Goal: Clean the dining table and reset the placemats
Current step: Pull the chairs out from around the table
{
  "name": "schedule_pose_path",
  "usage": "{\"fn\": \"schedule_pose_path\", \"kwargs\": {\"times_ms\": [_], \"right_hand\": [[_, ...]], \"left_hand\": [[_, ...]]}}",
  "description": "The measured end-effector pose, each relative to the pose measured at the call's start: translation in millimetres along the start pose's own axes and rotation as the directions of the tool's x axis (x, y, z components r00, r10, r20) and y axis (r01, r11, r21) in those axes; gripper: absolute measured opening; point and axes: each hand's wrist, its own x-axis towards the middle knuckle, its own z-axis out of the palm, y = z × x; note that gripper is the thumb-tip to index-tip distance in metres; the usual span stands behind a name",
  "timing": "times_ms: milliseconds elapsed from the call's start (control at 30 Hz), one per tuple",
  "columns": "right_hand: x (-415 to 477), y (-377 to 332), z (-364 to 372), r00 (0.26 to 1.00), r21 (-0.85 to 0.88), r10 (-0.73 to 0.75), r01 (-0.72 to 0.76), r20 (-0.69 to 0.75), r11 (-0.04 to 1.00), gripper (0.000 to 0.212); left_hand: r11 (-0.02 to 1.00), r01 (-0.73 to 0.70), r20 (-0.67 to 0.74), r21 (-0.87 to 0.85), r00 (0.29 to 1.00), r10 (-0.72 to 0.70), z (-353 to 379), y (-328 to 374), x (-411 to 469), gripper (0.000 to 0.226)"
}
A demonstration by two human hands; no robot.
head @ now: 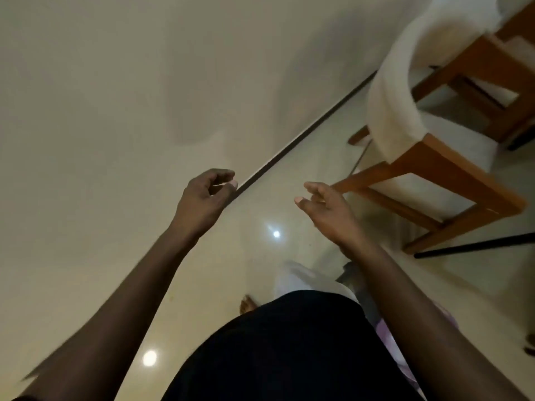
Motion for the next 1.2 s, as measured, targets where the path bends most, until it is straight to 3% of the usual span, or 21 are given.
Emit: {"fn": "schedule_pose_path", "kwargs": {"times_ms": [200,367,533,700,767,933,1067,1200], "right_hand": [[80.7,-22.5,-46.0,0.965,0.159,0.104,-0.066,-0.240,0.985,0.058],[161.3,-35.9,-109.8,0.921,0.256,0.184,-0.097,-0.343,0.962,0.059],[222.6,-40.0,-179.7,0.838,0.119,0.162,-0.117,-0.520,0.986,0.063],[254.6,-24.8,-224.7,0.717,0.137,0.254,-0.219,-0.649,0.966,0.061],[262.6,-12.5,-235.7,0.662,0.207,0.355,-0.294,-0.660,0.933,0.065],[277.7,16.7,-243.1,0.425,0.406,0.546,-0.380,-0.722,0.831,0.071],[291.3,23.6,-245.3,0.180,0.649,0.747,-0.394,-0.640,0.651,0.078],[321.6,5.4,-231.9,0.014,0.782,0.832,-0.332,-0.555,0.527,0.095]], "left_hand": [[0.989,-0.142,0.212,0.041,0.969,0.130,31.0,63.3,142.5,0.029],[0.973,-0.218,0.306,0.071,0.934,0.186,79.5,128.7,257.6,0.031],[0.944,-0.317,0.420,0.087,0.871,0.254,148.3,206.9,353.1,0.032],[0.912,-0.409,0.528,0.039,0.783,0.329,225.0,268.6,425.9,0.032],[0.896,-0.442,0.595,0.040,0.731,0.334,258.9,288.2,459.0,0.039],[0.847,-0.527,0.766,0.070,0.572,0.293,361.8,339.9,546.5,0.055],[0.751,-0.649,0.841,0.123,0.470,0.269,451.9,380.7,597.8,0.062],[0.640,-0.752,0.922,0.158,0.344,0.176,519.4,403.5,646.1,0.079]]}}
